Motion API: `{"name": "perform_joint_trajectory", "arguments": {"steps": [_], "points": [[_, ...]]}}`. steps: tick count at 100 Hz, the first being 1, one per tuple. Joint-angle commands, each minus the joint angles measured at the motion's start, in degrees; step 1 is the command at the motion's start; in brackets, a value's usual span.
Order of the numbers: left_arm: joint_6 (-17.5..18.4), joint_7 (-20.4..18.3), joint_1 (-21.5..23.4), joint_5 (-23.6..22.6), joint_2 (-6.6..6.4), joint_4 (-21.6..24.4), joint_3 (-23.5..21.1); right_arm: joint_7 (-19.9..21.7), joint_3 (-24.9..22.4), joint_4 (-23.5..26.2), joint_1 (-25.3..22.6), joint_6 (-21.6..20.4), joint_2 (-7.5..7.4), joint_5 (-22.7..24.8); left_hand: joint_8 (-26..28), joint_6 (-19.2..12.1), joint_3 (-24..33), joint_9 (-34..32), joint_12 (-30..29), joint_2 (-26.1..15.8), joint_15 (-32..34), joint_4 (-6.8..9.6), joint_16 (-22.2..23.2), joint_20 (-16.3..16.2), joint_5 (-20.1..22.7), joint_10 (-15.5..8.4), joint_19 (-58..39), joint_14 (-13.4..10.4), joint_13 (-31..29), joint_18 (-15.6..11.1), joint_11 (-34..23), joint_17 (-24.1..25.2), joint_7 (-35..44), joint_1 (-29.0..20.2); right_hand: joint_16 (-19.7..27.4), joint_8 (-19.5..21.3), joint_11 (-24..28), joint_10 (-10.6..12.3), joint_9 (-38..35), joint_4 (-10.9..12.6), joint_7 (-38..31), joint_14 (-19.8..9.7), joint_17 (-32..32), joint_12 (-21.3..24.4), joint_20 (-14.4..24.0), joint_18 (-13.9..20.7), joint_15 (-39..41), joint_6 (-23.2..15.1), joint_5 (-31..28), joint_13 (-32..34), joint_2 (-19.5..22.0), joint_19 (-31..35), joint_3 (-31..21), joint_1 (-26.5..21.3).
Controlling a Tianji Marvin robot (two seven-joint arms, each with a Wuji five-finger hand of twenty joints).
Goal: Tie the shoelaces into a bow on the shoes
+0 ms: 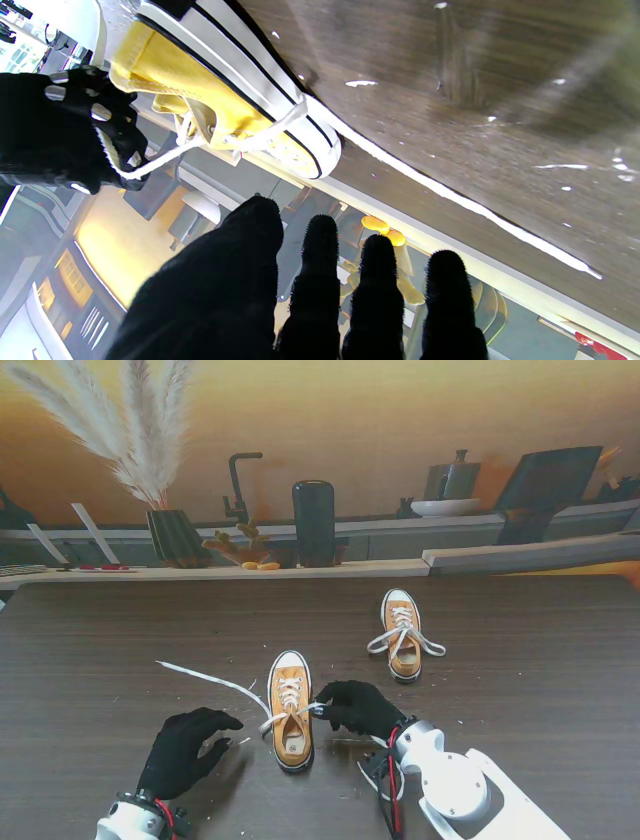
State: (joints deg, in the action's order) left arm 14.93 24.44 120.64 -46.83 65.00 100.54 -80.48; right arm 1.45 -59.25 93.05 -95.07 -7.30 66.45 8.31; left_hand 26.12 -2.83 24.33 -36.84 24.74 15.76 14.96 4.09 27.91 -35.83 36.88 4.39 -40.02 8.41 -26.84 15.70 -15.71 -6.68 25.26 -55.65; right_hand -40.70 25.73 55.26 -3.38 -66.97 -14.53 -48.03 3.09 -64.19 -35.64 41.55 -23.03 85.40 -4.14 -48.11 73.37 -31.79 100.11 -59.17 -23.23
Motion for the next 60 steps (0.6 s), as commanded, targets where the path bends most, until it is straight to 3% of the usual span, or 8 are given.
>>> {"name": "perform_joint_trajectory", "arguments": {"steps": [1,24,38,45,54,60], "points": [[0.14,-0.87,0.11,-0.14,0.01,0.25,0.19,1.00,-1.12,1.84,-0.93,0.08,-1.32,-0.41,0.25,-1.92,-0.37,-0.07,0.87,0.43,-0.14,-0.01,0.64,-0.11,1.04,-1.16,0.79,-0.49,-0.53,-1.55,0.14,0.11,0.61,-1.72,-1.23,-1.50,-0.06,0.61,0.74,2.30,3.17,-2.03,-2.41,0.32,1.33,2.26,3.39,-0.95,0.71,1.94,0.65,7.69,0.85,2.47],[-0.14,-0.28,-0.24,-0.72,-0.03,-0.03,0.87,3.66,-5.26,4.72,-3.72,0.41,-2.10,-1.12,0.10,-1.87,-0.15,-0.59,0.96,0.20,0.22,0.03,0.77,-0.22,0.72,-1.19,0.54,-0.50,-1.20,-1.28,-0.09,-0.29,0.42,-1.75,-1.23,-1.66,5.72,1.35,-2.43,5.02,10.38,-2.02,-2.48,-3.06,1.86,2.21,3.80,0.63,1.15,1.94,1.76,8.34,0.74,3.20],[-0.91,0.47,-1.25,-0.83,0.04,-0.49,1.91,3.74,-7.19,5.05,-5.09,-0.24,-2.09,-2.18,-0.05,-1.88,0.16,-0.87,1.05,0.09,0.52,0.05,0.89,-0.33,0.39,-1.28,0.24,-0.47,-1.59,-1.17,-0.25,-0.52,0.22,-1.73,-1.53,-1.00,6.47,1.72,-2.94,6.76,12.87,-1.82,-2.54,-3.89,2.12,2.19,4.75,0.86,1.52,1.94,2.08,8.46,0.62,3.62],[-1.54,0.80,-2.03,-0.52,0.13,-0.64,2.77,3.81,-7.86,4.88,-5.51,-0.65,-2.04,-3.06,-0.10,-1.69,0.36,-1.23,1.14,0.25,0.83,0.10,1.03,-0.43,0.27,-1.15,-0.06,-0.30,-1.92,-0.97,-0.46,-0.68,0.18,-1.61,-1.85,-0.83,7.11,1.88,-3.41,6.52,13.06,-2.14,-2.63,-4.29,2.31,2.45,5.37,1.02,1.36,1.95,1.86,8.89,0.67,3.18],[-2.36,0.09,-2.80,-1.02,-0.08,-0.05,3.38,2.90,-8.20,4.47,-5.88,-1.26,-1.69,-4.32,-0.35,-1.61,-0.10,-1.19,1.15,0.44,1.09,-0.02,1.17,-0.52,-0.55,-1.18,-0.34,-0.02,-2.04,-0.92,-0.45,-0.70,-0.28,-0.33,-3.06,-1.78,8.13,2.25,-4.73,3.85,11.60,-3.06,-2.92,-5.24,3.27,3.81,7.59,1.52,0.49,1.91,0.09,11.18,0.23,0.64],[-3.20,-0.19,-3.45,-2.20,-0.28,0.67,3.77,2.43,-8.30,4.24,-6.00,-1.58,-1.53,-4.96,-0.59,-1.31,-0.66,-1.08,1.09,0.48,1.20,0.56,1.25,-0.58,-1.55,-1.08,-0.67,0.05,-1.88,-0.96,-0.30,-0.64,-0.97,1.91,-3.66,-2.80,8.62,2.46,-5.35,3.29,10.90,-3.66,-3.09,-5.70,3.70,4.68,8.72,1.95,0.54,1.94,-0.37,12.28,-0.26,-0.05]]}}
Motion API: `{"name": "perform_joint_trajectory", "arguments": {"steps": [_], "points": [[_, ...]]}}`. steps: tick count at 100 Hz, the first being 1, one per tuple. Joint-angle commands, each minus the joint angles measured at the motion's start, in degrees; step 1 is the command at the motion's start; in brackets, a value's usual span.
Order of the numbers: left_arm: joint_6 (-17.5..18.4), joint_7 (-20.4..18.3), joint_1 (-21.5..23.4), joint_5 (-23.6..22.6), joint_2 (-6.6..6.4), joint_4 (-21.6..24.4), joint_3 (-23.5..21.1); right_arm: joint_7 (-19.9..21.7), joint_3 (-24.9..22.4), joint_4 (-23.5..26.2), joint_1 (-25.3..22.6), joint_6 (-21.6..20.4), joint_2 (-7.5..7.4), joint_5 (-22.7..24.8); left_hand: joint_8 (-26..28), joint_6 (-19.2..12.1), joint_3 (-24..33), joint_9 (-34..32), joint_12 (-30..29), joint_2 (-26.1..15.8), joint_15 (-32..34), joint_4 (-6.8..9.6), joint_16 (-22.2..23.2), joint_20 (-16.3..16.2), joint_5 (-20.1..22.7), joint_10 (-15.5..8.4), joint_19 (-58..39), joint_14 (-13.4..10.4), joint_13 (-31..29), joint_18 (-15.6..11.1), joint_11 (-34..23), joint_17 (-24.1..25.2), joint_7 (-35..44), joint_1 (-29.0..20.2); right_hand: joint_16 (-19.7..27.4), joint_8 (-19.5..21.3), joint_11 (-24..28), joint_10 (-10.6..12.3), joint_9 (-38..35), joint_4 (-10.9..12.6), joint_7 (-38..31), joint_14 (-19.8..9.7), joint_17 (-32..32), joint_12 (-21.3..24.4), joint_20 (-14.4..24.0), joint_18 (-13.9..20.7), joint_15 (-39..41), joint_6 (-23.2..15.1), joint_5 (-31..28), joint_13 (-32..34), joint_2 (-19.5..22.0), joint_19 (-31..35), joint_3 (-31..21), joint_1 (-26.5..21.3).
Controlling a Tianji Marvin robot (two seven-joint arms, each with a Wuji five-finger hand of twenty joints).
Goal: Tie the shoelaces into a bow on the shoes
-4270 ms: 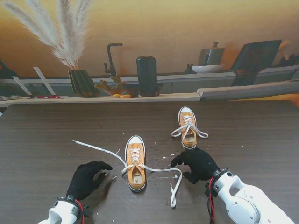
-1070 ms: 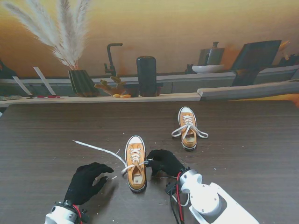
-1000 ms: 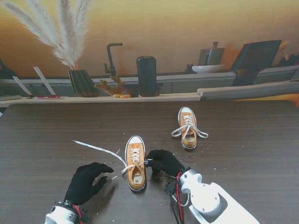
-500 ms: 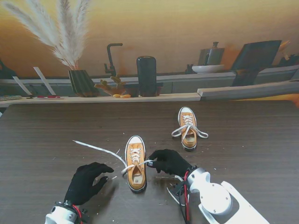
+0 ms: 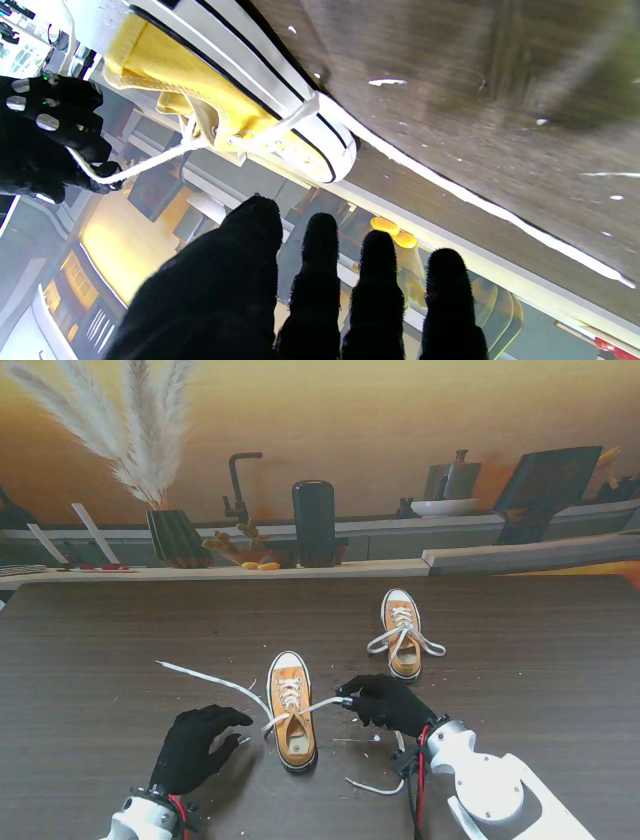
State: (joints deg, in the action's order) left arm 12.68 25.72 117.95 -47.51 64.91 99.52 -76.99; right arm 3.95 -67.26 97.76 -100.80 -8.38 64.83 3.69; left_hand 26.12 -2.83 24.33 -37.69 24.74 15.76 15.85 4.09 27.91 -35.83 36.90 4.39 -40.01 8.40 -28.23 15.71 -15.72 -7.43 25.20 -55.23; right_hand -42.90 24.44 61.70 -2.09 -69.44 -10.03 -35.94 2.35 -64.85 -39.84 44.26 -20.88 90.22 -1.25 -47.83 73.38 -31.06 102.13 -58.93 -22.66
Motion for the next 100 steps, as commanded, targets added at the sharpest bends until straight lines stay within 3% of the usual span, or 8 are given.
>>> {"name": "perform_joint_trajectory", "arguments": {"steps": [1,12,20,26,39,55,72,100], "points": [[-1.12,-1.56,-0.86,-1.77,-0.23,1.88,0.32,-0.14,-0.29,-0.50,-0.28,-0.52,0.11,-0.42,-0.65,-1.35,-0.77,-0.19,1.08,0.36,0.30,0.59,1.24,-0.58,-1.82,-1.07,-0.70,0.05,-0.46,-0.97,-0.26,0.11,-1.06,1.81,-1.56,-1.63,2.25,1.17,-2.98,-1.28,-1.31,-3.00,-2.44,-1.56,1.05,2.62,4.06,-0.85,0.21,1.93,-1.16,10.41,-0.57,-0.71],[-4.37,-3.86,-2.12,-3.32,-0.62,4.60,0.85,0.01,-0.36,-0.97,-0.13,-1.16,0.17,-1.48,-1.64,0.15,-3.41,1.73,0.50,-1.83,-0.57,3.08,0.83,-0.08,-4.33,-0.71,-0.15,0.15,0.80,-1.26,1.03,0.73,-4.02,7.03,-1.76,-2.14,2.18,0.94,-3.07,-1.67,-1.87,-2.90,-2.48,-1.65,1.19,2.77,4.29,-0.63,-0.06,1.90,-1.09,10.75,-0.58,-0.91],[-8.66,-8.67,-3.09,-4.21,-1.12,7.50,1.23,0.49,-0.45,-1.12,0.02,-1.28,0.08,-1.68,-4.48,1.65,-10.59,4.92,-0.20,-3.75,-2.00,4.98,0.27,0.07,-7.30,-0.75,1.49,-0.03,3.15,-2.14,2.52,2.12,-7.61,7.90,-1.76,-2.37,1.91,0.79,-3.13,-1.74,-2.10,-2.74,-2.44,-1.58,1.17,2.71,4.20,-0.57,-0.22,1.90,-1.03,10.66,-0.49,-1.04],[-12.66,-12.20,-4.02,-5.60,-1.60,9.26,1.94,0.68,-0.47,-1.15,0.08,-1.24,0.05,-1.78,-4.90,2.39,-12.59,6.05,-0.30,-2.84,-2.58,4.77,0.07,0.18,-8.79,-0.98,2.06,-0.48,4.05,-2.53,2.93,2.47,-8.50,9.44,-1.74,-2.47,1.82,0.58,-3.19,-1.79,-2.27,-2.57,-2.41,-1.56,1.12,2.58,4.10,-0.52,-0.36,1.89,-0.98,10.51,-0.37,-1.09],[-25.14,-19.99,-6.26,-12.65,-2.76,12.27,5.95,1.47,-0.56,-1.06,0.19,-0.48,-0.08,-2.03,-2.03,3.32,-16.67,8.59,9.28,1.76,-1.20,5.28,2.60,-2.13,-10.25,-1.24,0.75,-1.50,3.49,-3.90,-3.35,1.21,-8.01,10.51,-1.72,-2.75,1.44,0.52,-3.12,-1.93,-2.52,-2.34,-2.36,-1.46,1.06,2.23,3.99,-0.43,-0.37,1.90,-1.00,10.25,-0.23,-1.51],[-33.56,-24.67,-9.51,-16.79,-3.35,12.37,11.40,2.15,-0.52,-0.90,0.32,0.78,-0.21,-1.93,0.23,3.49,-16.05,9.94,13.44,5.49,0.53,6.04,5.05,-3.45,-10.21,-0.26,-1.14,-1.72,3.95,-4.40,-5.35,1.00,-7.12,9.93,-1.73,-3.03,1.35,0.51,-3.21,-2.14,-2.91,-2.33,-2.37,-1.46,1.10,2.04,3.97,-0.30,-0.22,1.90,-1.33,10.17,-0.33,-2.21],[-37.03,-26.37,-11.84,-18.24,-3.64,10.82,15.19,2.71,-0.39,-0.65,0.45,1.76,-0.35,-1.52,2.81,3.25,-14.52,10.41,14.79,7.54,1.41,6.59,5.91,-3.67,-10.19,-0.30,-2.05,-1.53,4.46,-3.94,-5.89,0.86,-4.77,9.98,-1.73,-3.38,1.25,0.69,-3.01,-2.47,-3.24,-2.26,-2.37,-1.45,1.14,2.02,3.92,-0.27,0.10,1.90,-1.24,10.15,-0.29,-2.74],[-40.70,-24.18,-14.55,-19.35,-3.57,6.12,18.76,2.72,0.09,-0.73,0.74,2.96,-0.29,-1.57,6.44,2.77,-11.92,8.28,15.65,7.07,3.51,6.26,6.70,-4.10,-9.01,-0.64,-4.90,-1.40,2.86,-3.18,-7.54,-0.66,0.58,8.67,-1.74,-3.92,1.27,0.40,-2.96,-2.60,-3.62,-2.26,-2.38,-1.42,1.19,2.01,3.91,0.02,0.38,1.90,-1.08,10.13,-0.20,-3.12]]}}
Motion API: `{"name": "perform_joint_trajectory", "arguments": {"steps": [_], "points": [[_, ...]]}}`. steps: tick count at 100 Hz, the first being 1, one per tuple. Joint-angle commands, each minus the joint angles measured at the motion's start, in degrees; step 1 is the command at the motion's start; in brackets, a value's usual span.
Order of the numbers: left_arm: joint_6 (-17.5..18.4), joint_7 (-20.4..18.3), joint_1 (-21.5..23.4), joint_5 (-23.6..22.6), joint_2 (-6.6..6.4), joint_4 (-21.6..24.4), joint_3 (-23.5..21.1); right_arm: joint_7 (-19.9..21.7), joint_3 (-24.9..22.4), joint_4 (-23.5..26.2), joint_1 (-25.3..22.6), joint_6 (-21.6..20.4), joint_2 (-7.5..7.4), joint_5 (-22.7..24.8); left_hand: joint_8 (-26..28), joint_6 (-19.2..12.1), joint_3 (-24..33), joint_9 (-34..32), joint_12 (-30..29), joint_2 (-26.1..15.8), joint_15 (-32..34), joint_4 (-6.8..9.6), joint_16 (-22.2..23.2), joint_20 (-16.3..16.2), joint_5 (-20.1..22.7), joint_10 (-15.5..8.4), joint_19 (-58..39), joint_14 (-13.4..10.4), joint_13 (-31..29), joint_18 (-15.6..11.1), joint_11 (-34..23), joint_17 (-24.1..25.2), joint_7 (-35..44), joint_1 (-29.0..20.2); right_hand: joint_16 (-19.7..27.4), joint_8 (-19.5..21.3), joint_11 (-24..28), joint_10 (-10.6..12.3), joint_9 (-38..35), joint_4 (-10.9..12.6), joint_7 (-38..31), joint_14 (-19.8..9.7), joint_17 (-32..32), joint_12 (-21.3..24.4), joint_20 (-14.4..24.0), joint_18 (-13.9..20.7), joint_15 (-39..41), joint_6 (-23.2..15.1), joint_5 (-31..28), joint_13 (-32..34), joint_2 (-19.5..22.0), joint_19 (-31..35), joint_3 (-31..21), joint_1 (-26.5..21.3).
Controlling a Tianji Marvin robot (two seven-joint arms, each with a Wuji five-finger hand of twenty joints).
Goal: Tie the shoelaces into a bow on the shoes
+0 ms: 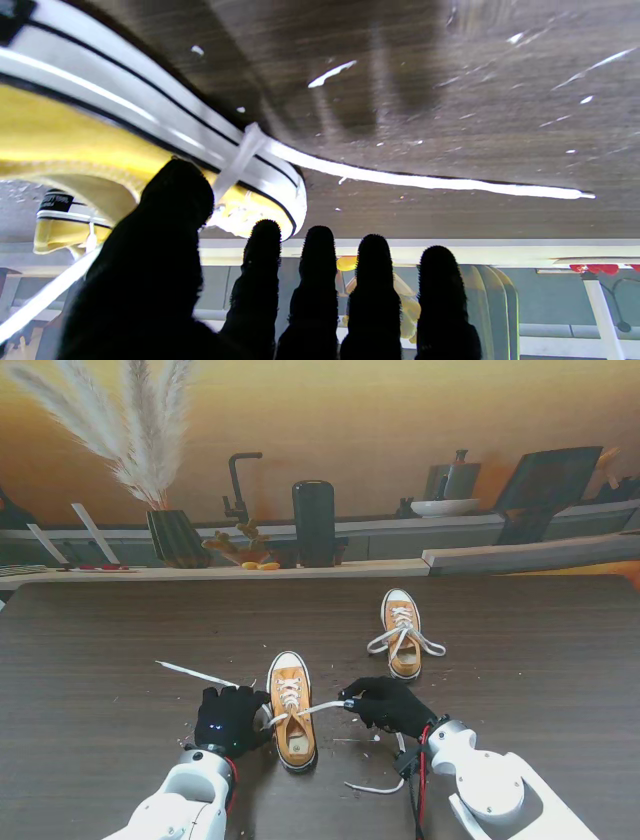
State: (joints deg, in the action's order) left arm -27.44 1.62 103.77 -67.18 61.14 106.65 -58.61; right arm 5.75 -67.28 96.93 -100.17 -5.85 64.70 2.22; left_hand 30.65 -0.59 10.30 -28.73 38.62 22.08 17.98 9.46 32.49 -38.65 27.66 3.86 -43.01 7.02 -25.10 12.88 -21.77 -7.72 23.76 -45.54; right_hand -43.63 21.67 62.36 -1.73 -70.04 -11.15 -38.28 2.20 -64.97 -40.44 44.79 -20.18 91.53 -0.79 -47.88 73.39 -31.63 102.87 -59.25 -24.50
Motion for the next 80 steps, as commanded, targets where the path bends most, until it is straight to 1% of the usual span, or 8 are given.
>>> {"name": "perform_joint_trajectory", "arguments": {"steps": [1,35,37,43,48,62,71,80], "points": [[-0.67,-0.02,-0.44,0.38,0.21,-1.15,0.45,0.88,0.13,0.10,0.11,0.47,-0.15,-0.09,2.06,0.48,2.21,-0.85,1.82,0.78,1.47,0.86,2.16,-1.29,0.34,-0.18,-2.02,0.00,-0.35,-0.34,-1.59,-0.45,2.27,-1.08,-1.01,-1.16,0.62,0.05,-2.36,-1.48,-1.31,-2.11,-2.26,-0.81,0.66,1.31,2.60,-0.41,0.41,1.89,-0.49,9.38,0.13,-1.27],[0.15,3.88,-2.06,4.02,0.68,-5.22,2.12,1.71,0.52,0.35,0.27,0.70,-0.36,-0.06,3.94,-1.68,5.14,-3.86,2.81,-0.37,3.71,-0.14,2.71,-1.07,2.85,-0.62,-4.92,-0.04,-1.77,-0.30,-4.04,-1.46,6.83,-3.74,-1.02,-1.60,0.70,-0.09,-2.52,-1.90,-2.01,-2.11,-2.26,-0.78,0.69,1.31,2.59,-0.28,0.57,1.89,-0.11,9.37,0.53,-2.26],[0.21,4.32,-2.17,4.24,0.74,-5.49,2.25,1.72,0.55,0.37,0.27,0.70,-0.36,-0.10,4.54,-2.61,5.85,-4.32,2.94,0.16,4.21,-1.37,2.70,-0.85,3.32,-0.69,-5.57,-0.06,-2.03,-0.21,-4.43,-1.50,7.45,-4.72,-1.01,-1.61,0.71,-0.11,-2.54,-1.91,-2.06,-2.10,-2.26,-0.78,0.69,1.31,2.58,-0.28,0.53,1.89,-0.12,9.36,0.52,-2.33],[0.48,5.51,-2.47,4.88,0.91,-6.28,2.55,1.76,0.62,0.41,0.31,0.67,-0.38,-0.08,4.69,-3.84,6.52,-5.24,3.08,1.01,4.56,-1.68,2.76,-0.81,4.43,-0.75,-5.98,-0.16,-2.60,-0.18,-4.86,-1.87,7.83,-5.86,-0.99,-1.68,0.71,-0.14,-2.55,-2.00,-2.18,-2.05,-2.24,-0.77,0.68,1.29,2.53,-0.25,0.58,1.88,-0.12,9.32,0.55,-2.53],[0.85,6.26,-2.69,5.47,1.02,-6.93,2.67,1.91,0.61,0.47,0.31,0.65,-0.42,-0.05,4.02,-4.28,7.19,-5.98,3.29,1.10,5.12,-2.92,2.85,-0.70,5.53,-0.81,-6.84,-0.13,-3.05,-0.18,-5.34,-2.10,7.64,-6.78,-0.98,-1.74,0.72,-0.19,-2.54,-2.10,-2.34,-2.01,-2.24,-0.77,0.68,1.27,2.50,-0.23,0.59,1.88,-0.06,9.30,0.62,-2.71],[1.06,8.29,-3.58,6.76,1.37,-8.88,3.43,2.26,0.55,0.68,0.29,0.68,-0.52,-0.03,2.80,-5.11,7.87,-7.49,3.42,1.33,6.10,-3.46,3.10,-0.66,7.44,-0.50,-8.07,-0.12,-4.08,-0.12,-5.96,-2.84,7.60,-8.01,-0.96,-1.99,0.74,-0.26,-2.64,-2.35,-2.76,-1.86,-2.21,-0.76,0.64,1.09,2.43,-0.10,0.76,1.88,0.18,9.13,0.66,-3.39],[1.61,9.42,-3.72,7.08,1.50,-9.58,3.56,2.39,0.59,0.72,0.34,0.64,-0.54,-0.09,0.22,-5.36,6.50,-8.74,9.00,-1.94,7.22,-4.39,3.08,0.49,9.59,-0.02,-9.76,-0.02,-4.47,-0.32,-5.56,-3.00,9.19,-9.62,-0.93,-2.23,0.73,-0.45,-2.73,-2.55,-3.28,-1.54,-2.16,-0.75,0.62,0.88,2.35,-0.06,0.67,1.86,0.30,8.98,0.90,-3.60],[3.16,9.45,-3.58,7.24,1.43,-9.66,3.17,2.48,0.66,0.81,0.39,0.74,-0.56,-0.13,-2.00,-4.75,4.60,-9.50,9.74,-7.26,7.97,-5.52,3.35,0.87,13.24,0.87,-10.27,0.32,-4.40,-0.60,-4.85,-2.68,9.40,-10.87,-0.94,-2.44,0.73,-0.52,-2.82,-2.59,-3.63,-1.32,-2.13,-0.75,0.62,0.68,2.36,0.00,0.63,1.86,0.50,8.89,0.93,-3.89]]}}
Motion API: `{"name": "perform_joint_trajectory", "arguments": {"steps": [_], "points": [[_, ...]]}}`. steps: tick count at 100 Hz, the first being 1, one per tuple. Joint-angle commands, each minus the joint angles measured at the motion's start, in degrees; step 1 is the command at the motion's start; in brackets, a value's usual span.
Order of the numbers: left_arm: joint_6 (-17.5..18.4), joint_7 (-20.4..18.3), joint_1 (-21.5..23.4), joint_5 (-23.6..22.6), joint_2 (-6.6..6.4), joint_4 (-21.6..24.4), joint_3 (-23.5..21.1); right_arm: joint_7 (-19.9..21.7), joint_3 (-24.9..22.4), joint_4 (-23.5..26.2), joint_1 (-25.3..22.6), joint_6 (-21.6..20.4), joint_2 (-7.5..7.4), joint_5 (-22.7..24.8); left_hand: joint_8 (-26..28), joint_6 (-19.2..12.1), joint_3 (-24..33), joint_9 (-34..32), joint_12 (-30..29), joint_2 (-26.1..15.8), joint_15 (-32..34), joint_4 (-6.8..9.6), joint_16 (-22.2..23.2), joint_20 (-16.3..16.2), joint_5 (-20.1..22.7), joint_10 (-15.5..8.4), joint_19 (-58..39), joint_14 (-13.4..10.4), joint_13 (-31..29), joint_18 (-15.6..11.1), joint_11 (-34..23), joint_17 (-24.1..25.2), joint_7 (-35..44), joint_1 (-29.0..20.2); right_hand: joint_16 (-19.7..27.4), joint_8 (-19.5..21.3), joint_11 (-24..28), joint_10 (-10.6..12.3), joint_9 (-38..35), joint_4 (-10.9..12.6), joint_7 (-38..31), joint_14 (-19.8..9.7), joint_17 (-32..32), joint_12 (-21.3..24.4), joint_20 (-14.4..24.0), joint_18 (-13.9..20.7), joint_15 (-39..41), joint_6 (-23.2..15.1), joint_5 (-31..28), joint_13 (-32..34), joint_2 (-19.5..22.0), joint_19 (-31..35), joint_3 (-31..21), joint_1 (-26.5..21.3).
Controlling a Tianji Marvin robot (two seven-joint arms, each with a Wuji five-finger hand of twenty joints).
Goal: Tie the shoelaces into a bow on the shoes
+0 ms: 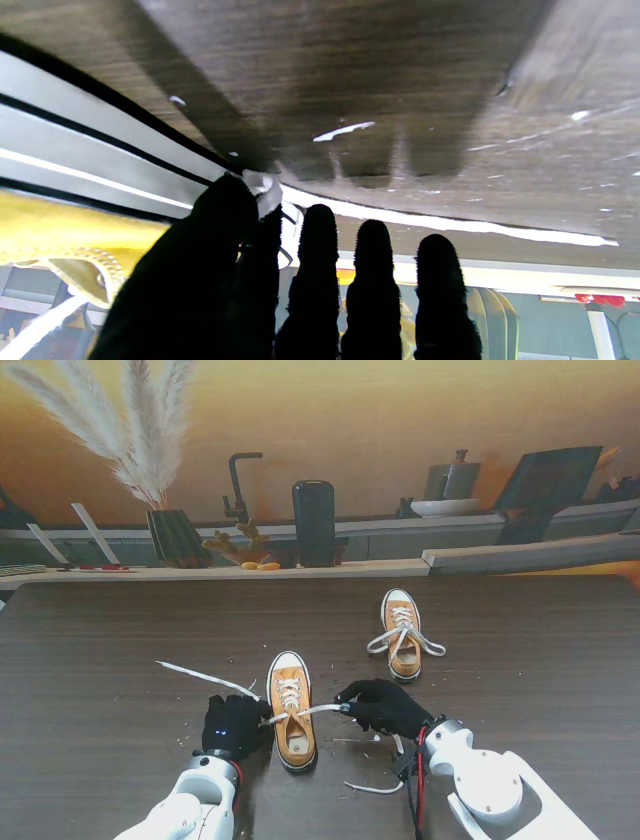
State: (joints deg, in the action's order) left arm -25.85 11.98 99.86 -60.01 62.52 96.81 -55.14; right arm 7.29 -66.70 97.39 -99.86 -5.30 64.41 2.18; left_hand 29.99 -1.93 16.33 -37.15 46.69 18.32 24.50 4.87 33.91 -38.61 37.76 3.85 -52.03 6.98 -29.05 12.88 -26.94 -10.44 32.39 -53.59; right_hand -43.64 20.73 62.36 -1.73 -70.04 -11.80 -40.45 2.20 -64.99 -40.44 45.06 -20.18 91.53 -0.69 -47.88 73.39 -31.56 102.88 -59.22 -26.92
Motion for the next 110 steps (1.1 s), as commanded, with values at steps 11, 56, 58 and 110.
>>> {"name": "perform_joint_trajectory", "arguments": {"steps": [11,56,58,110], "points": [[4.57,1.46,0.10,0.67,0.25,-0.97,-0.93,1.17,0.24,0.40,0.17,-0.04,-0.33,-0.14,1.19,-1.98,-3.11,-2.01,4.30,-5.33,2.04,-2.54,1.96,1.35,4.03,0.91,-1.40,0.54,-0.37,-0.46,0.64,0.20,5.36,-5.45,-0.96,-1.74,0.74,-0.50,-2.91,-2.10,-1.98,-1.20,-2.08,-0.75,0.37,0.23,2.38,-0.03,0.55,1.85,0.76,8.72,1.20,-1.68],[25.15,18.45,0.14,14.06,4.08,-7.27,-5.16,1.33,0.33,1.04,-0.15,0.35,-0.41,0.07,22.15,2.94,10.88,-6.38,-12.57,-1.25,-4.33,3.12,-4.90,15.47,1.61,4.30,26.49,5.11,-1.95,1.55,1.69,4.69,32.02,9.17,-0.91,-2.86,0.57,-0.95,-2.95,-2.49,-3.77,-0.65,-1.98,-0.70,0.53,-0.64,2.14,0.09,0.79,1.80,2.00,8.17,2.30,-2.91],[25.70,18.98,0.17,14.90,4.34,-7.41,-5.20,1.30,0.33,1.06,-0.17,0.35,-0.40,0.07,22.21,3.14,11.15,-7.44,-12.72,-1.03,-4.13,3.26,-4.99,15.87,2.12,4.41,26.74,5.37,-2.82,1.63,1.54,4.37,32.34,9.56,-0.86,-2.92,0.56,-1.02,-2.94,-2.48,-3.83,-0.53,-1.97,-0.70,0.53,-0.70,2.02,0.14,0.79,1.80,2.04,8.12,2.33,-2.96],[36.35,26.86,0.22,32.85,9.70,-9.89,-5.99,1.72,0.52,1.86,-0.49,0.99,-0.55,0.17,30.44,12.79,18.59,-31.20,-5.15,3.13,11.85,9.27,-1.77,19.12,23.91,5.86,13.06,6.96,-26.04,7.93,-15.69,-7.61,43.45,19.08,-0.87,-3.43,0.58,-1.00,-3.54,-2.46,-4.33,-0.57,-1.92,-0.63,0.59,-1.28,2.12,0.37,0.49,1.85,2.02,7.56,2.48,-3.12]]}}
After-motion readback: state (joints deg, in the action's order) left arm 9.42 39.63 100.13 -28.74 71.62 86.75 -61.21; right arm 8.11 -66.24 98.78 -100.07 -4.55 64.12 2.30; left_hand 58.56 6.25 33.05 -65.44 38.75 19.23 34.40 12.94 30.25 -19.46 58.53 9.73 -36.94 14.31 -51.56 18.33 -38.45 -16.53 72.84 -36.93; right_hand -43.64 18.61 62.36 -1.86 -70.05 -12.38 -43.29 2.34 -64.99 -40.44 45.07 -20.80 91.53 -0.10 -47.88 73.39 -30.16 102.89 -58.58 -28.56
